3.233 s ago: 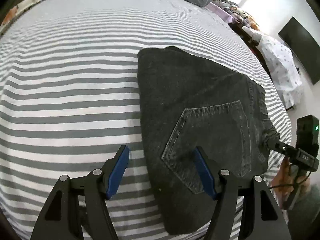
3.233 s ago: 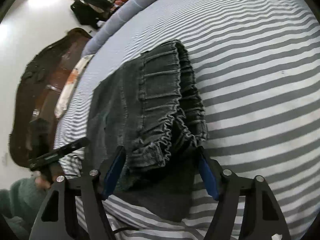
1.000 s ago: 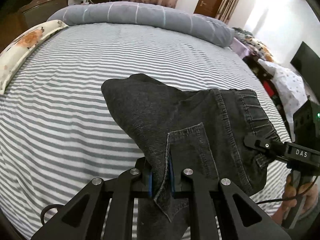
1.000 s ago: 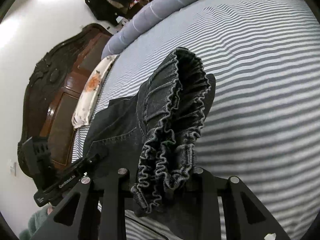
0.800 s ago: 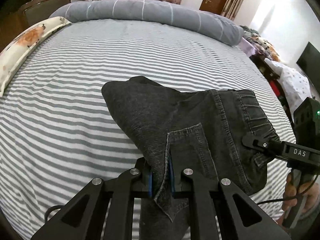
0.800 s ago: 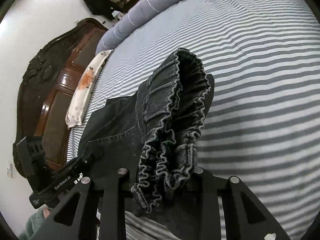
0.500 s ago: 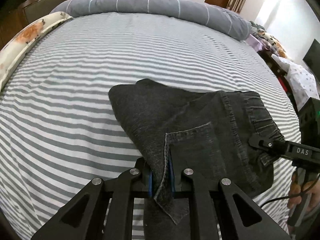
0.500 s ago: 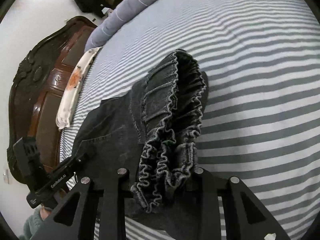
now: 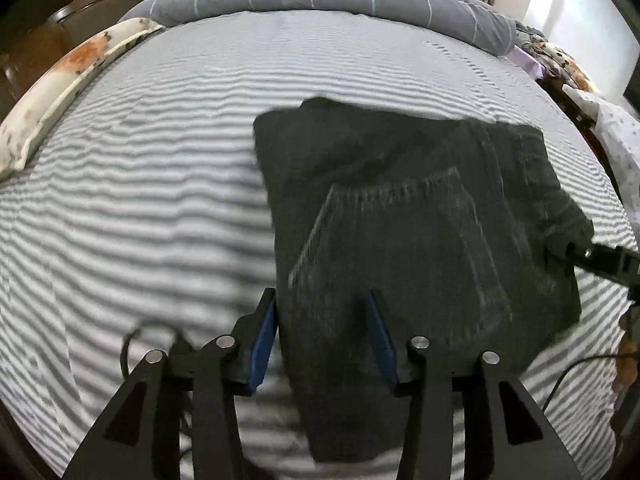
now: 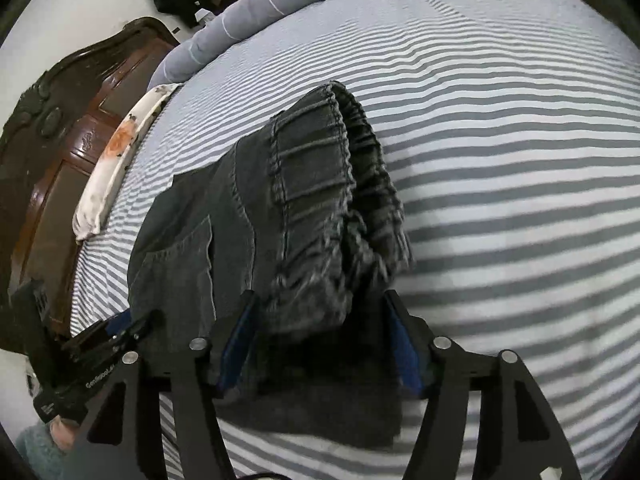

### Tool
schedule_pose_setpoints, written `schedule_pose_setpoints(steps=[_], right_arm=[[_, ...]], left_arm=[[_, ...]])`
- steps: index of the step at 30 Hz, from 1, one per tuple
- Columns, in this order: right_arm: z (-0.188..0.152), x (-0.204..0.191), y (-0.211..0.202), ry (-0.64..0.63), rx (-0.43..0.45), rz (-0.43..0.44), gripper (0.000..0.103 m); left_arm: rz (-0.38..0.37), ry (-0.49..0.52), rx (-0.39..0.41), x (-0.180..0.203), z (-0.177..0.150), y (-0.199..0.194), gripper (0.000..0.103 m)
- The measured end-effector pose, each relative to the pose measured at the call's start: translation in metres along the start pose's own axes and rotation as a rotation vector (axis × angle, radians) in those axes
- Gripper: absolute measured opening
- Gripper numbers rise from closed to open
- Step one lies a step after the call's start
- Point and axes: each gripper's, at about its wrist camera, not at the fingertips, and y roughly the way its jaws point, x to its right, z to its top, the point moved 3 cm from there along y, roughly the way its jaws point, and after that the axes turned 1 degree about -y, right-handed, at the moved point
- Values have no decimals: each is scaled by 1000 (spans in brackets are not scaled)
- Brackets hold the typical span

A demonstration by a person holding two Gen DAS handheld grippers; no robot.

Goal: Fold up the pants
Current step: 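Release the jeans and pull both grippers back from the stack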

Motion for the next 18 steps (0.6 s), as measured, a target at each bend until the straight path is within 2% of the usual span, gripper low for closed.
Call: schedule_pose_setpoints(steps=[6,9,11,14,18], right_arm=[[-27,1,-2,-31,-14,-80,65],[-33,5,-2,1,-16,-85,65],[-31,3,-7,8,-11,-98,65],[-28,-9,-23,-37,23,-144,66],[-31,-28,-51,-100,84,-191,79]], left_arm=[[-14,-60,-3,-9,-33,-7,53],[-2,-81,-11,-9,-34,-11,53],[32,-73,-12,-5,-33,-19,53],[57,-57,5,2,-32,-35,54],[70,-60,38,8,-33,-57,60]])
